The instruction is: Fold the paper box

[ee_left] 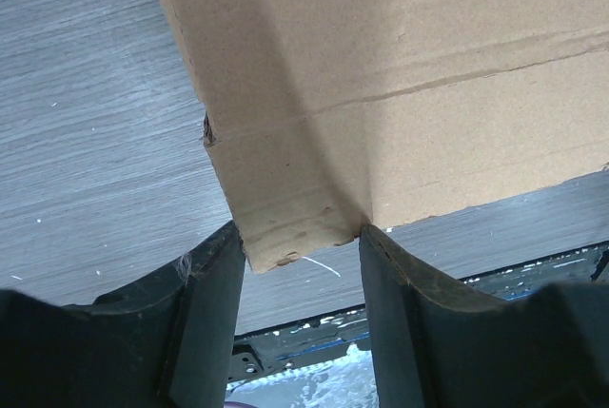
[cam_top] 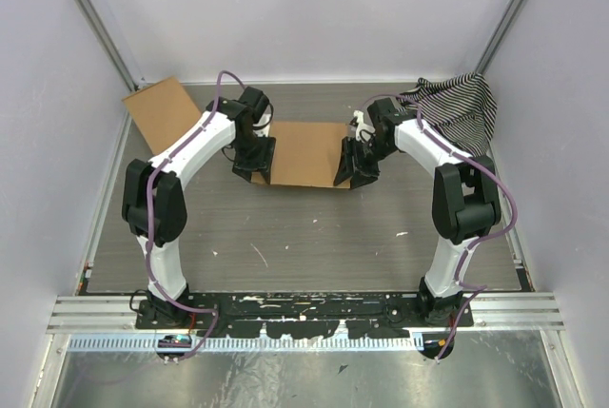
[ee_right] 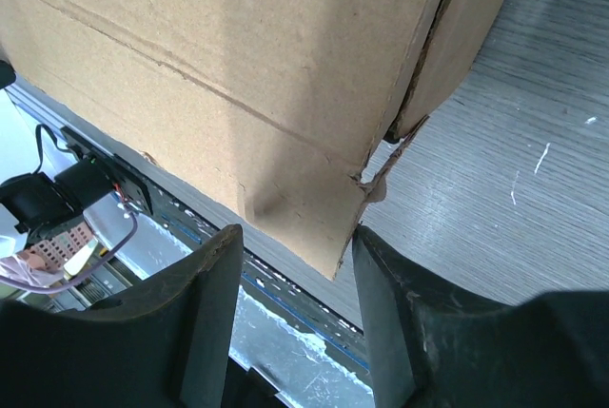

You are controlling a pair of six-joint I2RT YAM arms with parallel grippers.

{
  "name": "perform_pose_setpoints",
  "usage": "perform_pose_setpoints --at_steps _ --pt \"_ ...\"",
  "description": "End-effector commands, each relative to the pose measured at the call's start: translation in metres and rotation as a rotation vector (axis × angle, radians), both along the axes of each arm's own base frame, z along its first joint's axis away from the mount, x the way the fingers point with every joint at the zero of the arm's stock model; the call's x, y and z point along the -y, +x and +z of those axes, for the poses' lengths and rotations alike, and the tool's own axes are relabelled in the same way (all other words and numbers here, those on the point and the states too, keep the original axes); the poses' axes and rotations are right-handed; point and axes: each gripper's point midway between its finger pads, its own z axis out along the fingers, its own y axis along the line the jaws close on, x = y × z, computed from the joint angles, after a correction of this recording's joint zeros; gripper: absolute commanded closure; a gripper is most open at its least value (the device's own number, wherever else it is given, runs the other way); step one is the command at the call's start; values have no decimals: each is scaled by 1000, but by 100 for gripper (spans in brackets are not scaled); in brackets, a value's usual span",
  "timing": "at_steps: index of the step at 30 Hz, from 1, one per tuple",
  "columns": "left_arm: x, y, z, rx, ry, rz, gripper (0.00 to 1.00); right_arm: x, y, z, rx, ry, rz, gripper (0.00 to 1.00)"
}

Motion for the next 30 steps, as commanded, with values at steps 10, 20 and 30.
perform_pose_setpoints --at_steps 10,20,30 --pt "7 -6 -5 -37 -31 -23 43 -10 4 14 24 61 26 45" --pt "-5 -13 -18 -81 5 -26 44 -7 1 6 15 42 26 44" --pt "-1 -11 -36 -107 -12 -7 45 -7 0 -5 -1 41 26 44"
